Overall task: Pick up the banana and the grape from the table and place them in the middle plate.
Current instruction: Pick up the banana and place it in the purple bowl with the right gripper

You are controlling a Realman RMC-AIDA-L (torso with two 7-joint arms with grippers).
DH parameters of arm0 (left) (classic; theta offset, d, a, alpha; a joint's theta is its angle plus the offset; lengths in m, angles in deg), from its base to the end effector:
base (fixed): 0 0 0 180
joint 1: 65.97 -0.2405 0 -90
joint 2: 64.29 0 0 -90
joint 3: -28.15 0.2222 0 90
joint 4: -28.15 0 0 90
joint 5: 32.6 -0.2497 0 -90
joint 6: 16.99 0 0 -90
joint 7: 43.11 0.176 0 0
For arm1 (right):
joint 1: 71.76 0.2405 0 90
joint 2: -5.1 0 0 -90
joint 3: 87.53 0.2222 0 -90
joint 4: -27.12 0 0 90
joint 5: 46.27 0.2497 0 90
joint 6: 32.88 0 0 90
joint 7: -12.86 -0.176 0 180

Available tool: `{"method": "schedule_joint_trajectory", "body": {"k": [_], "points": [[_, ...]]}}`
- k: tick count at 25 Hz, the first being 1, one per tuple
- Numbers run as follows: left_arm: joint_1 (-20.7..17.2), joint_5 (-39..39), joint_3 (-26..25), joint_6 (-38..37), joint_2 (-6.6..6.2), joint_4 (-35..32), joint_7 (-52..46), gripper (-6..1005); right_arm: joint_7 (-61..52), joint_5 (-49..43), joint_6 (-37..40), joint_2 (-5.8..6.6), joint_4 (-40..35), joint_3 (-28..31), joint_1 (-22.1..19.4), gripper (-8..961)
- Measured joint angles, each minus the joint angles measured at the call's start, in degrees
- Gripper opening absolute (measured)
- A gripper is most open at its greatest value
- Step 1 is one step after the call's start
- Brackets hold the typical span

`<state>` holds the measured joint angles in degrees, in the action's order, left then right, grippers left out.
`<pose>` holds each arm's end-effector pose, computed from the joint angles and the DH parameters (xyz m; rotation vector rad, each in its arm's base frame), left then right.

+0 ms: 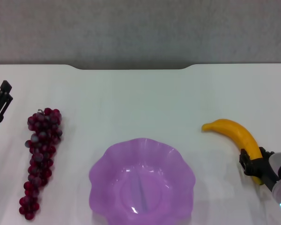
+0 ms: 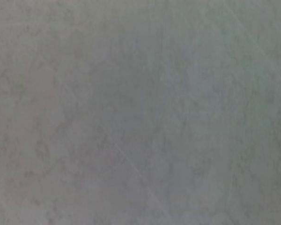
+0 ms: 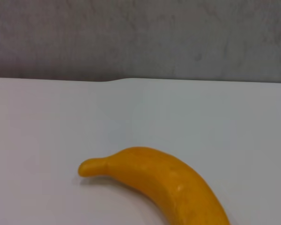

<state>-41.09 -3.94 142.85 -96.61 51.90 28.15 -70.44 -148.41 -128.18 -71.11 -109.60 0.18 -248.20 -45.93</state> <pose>-0.3421 0.3490 0.0290 -1.5664 -0.5693 -0.9102 0.3584 0.3461 -0.1063 -1.7287 0.8997 0.2159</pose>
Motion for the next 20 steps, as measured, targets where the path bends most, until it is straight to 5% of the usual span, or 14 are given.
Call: {"method": "schedule_joint_trajectory", "body": {"k": [12,20], "points": [[-0.1,0.0,-0.09,0.0,0.0,0.0,0.0,761,0.02,-0.09,-1.79,0.09,-0.12,0.76,2.57,497],[-0.65,0.0,-0.1,0.0,-0.07,0.0,0.0,761,0.02,-4.3,-11.48,0.17,-5.8,0.15,2.53,496]]}}
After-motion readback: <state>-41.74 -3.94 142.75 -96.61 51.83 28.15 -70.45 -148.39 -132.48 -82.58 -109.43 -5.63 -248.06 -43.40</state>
